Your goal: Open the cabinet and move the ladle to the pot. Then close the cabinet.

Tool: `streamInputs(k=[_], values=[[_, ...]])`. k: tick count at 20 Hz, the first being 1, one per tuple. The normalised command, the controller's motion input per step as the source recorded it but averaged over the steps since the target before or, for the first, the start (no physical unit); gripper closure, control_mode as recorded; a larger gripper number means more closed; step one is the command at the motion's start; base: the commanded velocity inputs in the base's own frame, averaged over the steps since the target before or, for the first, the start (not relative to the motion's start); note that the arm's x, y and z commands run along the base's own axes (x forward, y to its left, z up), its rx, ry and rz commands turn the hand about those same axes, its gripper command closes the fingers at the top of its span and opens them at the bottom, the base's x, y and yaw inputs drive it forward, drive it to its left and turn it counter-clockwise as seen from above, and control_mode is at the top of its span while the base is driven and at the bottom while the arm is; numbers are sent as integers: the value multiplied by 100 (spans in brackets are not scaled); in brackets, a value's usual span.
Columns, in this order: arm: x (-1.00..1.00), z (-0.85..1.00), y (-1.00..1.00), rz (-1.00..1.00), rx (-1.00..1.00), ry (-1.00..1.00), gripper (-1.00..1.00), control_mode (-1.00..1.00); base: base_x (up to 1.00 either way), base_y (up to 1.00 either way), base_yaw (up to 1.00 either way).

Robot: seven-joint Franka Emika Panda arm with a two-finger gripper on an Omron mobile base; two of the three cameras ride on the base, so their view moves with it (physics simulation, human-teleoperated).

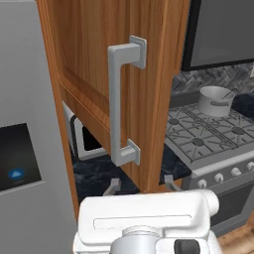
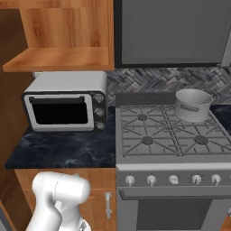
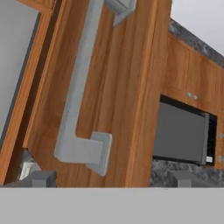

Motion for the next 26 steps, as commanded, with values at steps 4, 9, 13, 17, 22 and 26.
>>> streamInputs(k=[4,9,13,17,22,26], values=[[11,-13,12,-14,0,-20,-100,-100,0,0,0],[7,-15,11,-15,0,-19,-100,-100,0,0,0],[43,-13,0,-15,0,-9,-100,-100,0,0,0],[54,-8,0,-13,0,-6,-100,-100,0,0,0],[43,-7,0,-12,0,-9,-100,-100,0,0,0],[32,-2,0,-11,0,-10,-100,-100,0,0,0]])
